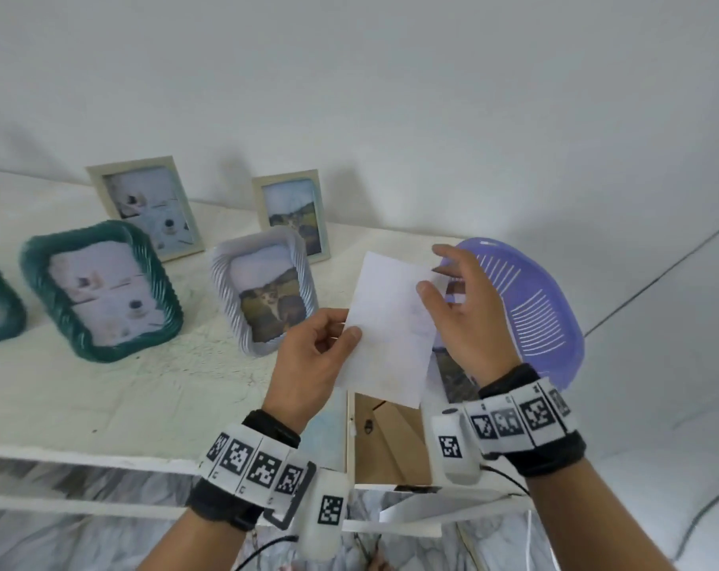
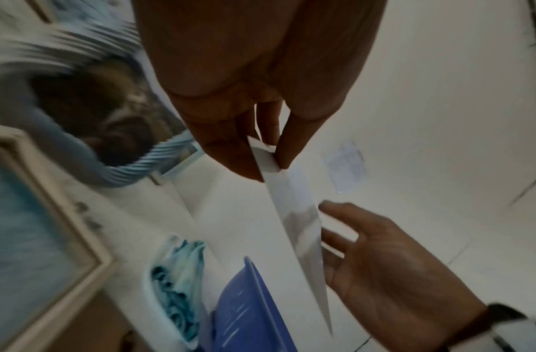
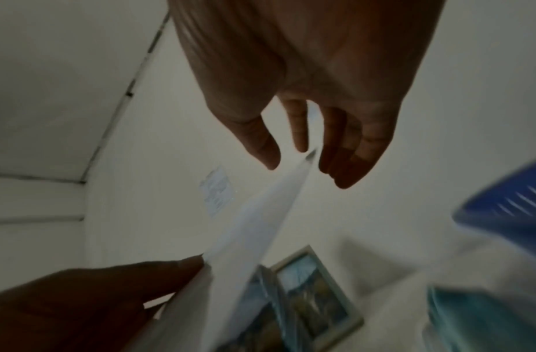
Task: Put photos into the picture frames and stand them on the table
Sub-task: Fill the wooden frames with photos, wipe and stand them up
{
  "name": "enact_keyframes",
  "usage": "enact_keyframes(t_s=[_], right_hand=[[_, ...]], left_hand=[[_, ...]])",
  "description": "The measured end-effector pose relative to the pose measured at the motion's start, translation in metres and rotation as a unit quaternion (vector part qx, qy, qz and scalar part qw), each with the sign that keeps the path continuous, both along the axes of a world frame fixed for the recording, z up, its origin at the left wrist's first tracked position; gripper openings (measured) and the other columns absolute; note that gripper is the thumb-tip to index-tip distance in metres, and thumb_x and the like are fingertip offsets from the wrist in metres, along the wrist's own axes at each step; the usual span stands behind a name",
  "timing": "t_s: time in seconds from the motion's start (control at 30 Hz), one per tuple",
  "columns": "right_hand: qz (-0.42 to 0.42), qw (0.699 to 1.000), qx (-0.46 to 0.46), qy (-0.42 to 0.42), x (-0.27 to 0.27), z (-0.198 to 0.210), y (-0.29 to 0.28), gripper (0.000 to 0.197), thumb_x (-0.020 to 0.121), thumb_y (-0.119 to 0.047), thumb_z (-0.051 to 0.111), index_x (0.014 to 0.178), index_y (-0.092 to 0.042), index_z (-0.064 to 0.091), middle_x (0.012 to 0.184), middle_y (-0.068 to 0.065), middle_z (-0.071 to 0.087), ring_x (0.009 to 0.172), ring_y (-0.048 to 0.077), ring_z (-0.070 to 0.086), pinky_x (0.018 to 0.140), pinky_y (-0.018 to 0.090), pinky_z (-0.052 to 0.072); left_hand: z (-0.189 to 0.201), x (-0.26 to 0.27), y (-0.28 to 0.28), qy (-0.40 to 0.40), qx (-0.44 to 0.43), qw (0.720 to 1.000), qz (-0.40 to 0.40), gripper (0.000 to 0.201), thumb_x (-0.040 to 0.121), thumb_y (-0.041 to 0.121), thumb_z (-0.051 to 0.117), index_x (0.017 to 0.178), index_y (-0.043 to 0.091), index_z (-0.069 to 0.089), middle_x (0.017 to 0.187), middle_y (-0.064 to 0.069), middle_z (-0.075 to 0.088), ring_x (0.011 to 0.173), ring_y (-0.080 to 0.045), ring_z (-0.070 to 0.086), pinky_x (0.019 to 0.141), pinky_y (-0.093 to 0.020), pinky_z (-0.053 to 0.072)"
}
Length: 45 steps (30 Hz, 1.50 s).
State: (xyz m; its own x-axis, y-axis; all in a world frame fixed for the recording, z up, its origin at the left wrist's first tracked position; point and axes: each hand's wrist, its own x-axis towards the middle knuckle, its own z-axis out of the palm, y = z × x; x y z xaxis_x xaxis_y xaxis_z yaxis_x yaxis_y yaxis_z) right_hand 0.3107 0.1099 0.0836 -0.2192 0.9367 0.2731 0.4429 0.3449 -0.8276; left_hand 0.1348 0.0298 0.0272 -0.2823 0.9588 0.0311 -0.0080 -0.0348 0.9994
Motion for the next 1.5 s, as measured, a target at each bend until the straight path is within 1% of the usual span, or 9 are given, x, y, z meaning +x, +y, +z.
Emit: enact_keyframes(t_s=[0.1,0.23,0.4,0.63,0.7,0.8,1.07,1.27,1.5], right_hand=[[-0.031,0.981,-0.158,0.108,-0.017,-0.036,-0.029,0.025,0.092,-0.015,0.062,0.117,-0.016,0.057,0.097,0.007,0.066,0.079,0.012,0.065,0.067,0.029,0.055],[-0.013,0.943,-0.286,0.169,-0.032,-0.083,-0.064,0.008,0.092,-0.005,0.059,0.096,-0.008,0.066,0.089,0.013,0.072,0.078,0.029,0.067,0.061,0.035,0.051],[-0.023,0.957,-0.273,0.097,-0.034,-0.105,-0.085,0.01,0.093,-0.003,0.056,0.096,-0.006,0.065,0.09,0.011,0.071,0.075,0.019,0.066,0.059,0.028,0.052],[-0.028,0.967,-0.243,-0.073,-0.045,-0.113,-0.093,0.007,0.093,-0.012,0.057,0.093,-0.013,0.063,0.085,0.006,0.067,0.072,0.016,0.06,0.058,0.014,0.046],[-0.021,0.966,-0.228,-0.115,-0.048,-0.118,-0.093,0.01,0.092,-0.018,0.057,0.085,-0.024,0.062,0.08,0.001,0.067,0.073,0.019,0.063,0.062,0.025,0.054],[-0.018,0.96,-0.215,-0.181,-0.055,-0.121,-0.093,0.008,0.089,-0.033,0.056,0.093,-0.03,0.061,0.078,-0.009,0.063,0.073,0.014,0.062,0.069,0.04,0.058],[-0.033,0.925,-0.158,-0.343,-0.074,-0.109,-0.1,0.032,0.096,-0.039,0.049,0.123,-0.023,0.055,0.1,-0.003,0.062,0.088,0.013,0.055,0.078,0.027,0.043],[-0.047,0.926,-0.128,-0.351,-0.07,-0.118,-0.102,0.027,0.095,-0.045,0.044,0.102,-0.019,0.05,0.086,-0.001,0.055,0.077,0.018,0.054,0.071,0.033,0.048],[-0.105,0.875,-0.079,-0.466,-0.035,-0.125,-0.104,0.038,0.092,-0.042,0.047,0.123,-0.019,0.051,0.121,0.009,0.05,0.106,0.028,0.046,0.086,0.038,0.043]], left_hand=[[-0.016,-0.025,-0.019,-0.028,-0.026,0.999,0.02,0.014,0.094,0.009,0.063,0.105,0.014,0.068,0.1,-0.018,0.072,0.096,-0.034,0.069,0.087,-0.048,0.057],[-0.041,-0.051,-0.037,-0.015,-0.067,0.998,0.008,0.016,0.092,0.008,0.065,0.101,0.019,0.07,0.095,-0.011,0.075,0.094,-0.031,0.07,0.086,-0.045,0.058],[-0.079,-0.083,-0.06,0.198,-0.082,0.976,0.035,0.01,0.092,0.019,0.067,0.1,0.024,0.069,0.099,0.009,0.07,0.091,-0.003,0.064,0.079,-0.022,0.052],[-0.124,-0.114,-0.075,0.372,-0.023,0.928,-0.023,0.047,0.087,0.046,0.049,0.123,0.02,0.064,0.128,0.003,0.063,0.122,-0.022,0.055,0.103,-0.045,0.043],[-0.131,-0.115,-0.077,0.405,-0.014,0.914,-0.03,0.049,0.087,0.049,0.048,0.126,0.024,0.063,0.132,0.005,0.062,0.13,-0.021,0.049,0.107,-0.046,0.039],[-0.137,-0.115,-0.078,0.43,-0.015,0.902,-0.023,0.05,0.087,0.055,0.046,0.128,0.03,0.062,0.137,0.01,0.058,0.136,-0.016,0.042,0.108,-0.038,0.03],[-0.143,-0.114,-0.078,0.45,-0.01,0.893,-0.018,0.05,0.087,0.056,0.045,0.126,0.031,0.063,0.138,0.013,0.055,0.137,-0.013,0.039,0.108,-0.032,0.025],[-0.145,-0.114,-0.078,0.45,0.0,0.893,-0.013,0.05,0.087,0.056,0.045,0.127,0.031,0.062,0.138,0.012,0.056,0.137,-0.013,0.04,0.109,-0.035,0.027],[-0.147,-0.115,-0.079,0.448,0.01,0.894,-0.011,0.044,0.089,0.056,0.046,0.127,0.04,0.059,0.138,0.016,0.054,0.138,-0.01,0.038,0.109,-0.035,0.027]])
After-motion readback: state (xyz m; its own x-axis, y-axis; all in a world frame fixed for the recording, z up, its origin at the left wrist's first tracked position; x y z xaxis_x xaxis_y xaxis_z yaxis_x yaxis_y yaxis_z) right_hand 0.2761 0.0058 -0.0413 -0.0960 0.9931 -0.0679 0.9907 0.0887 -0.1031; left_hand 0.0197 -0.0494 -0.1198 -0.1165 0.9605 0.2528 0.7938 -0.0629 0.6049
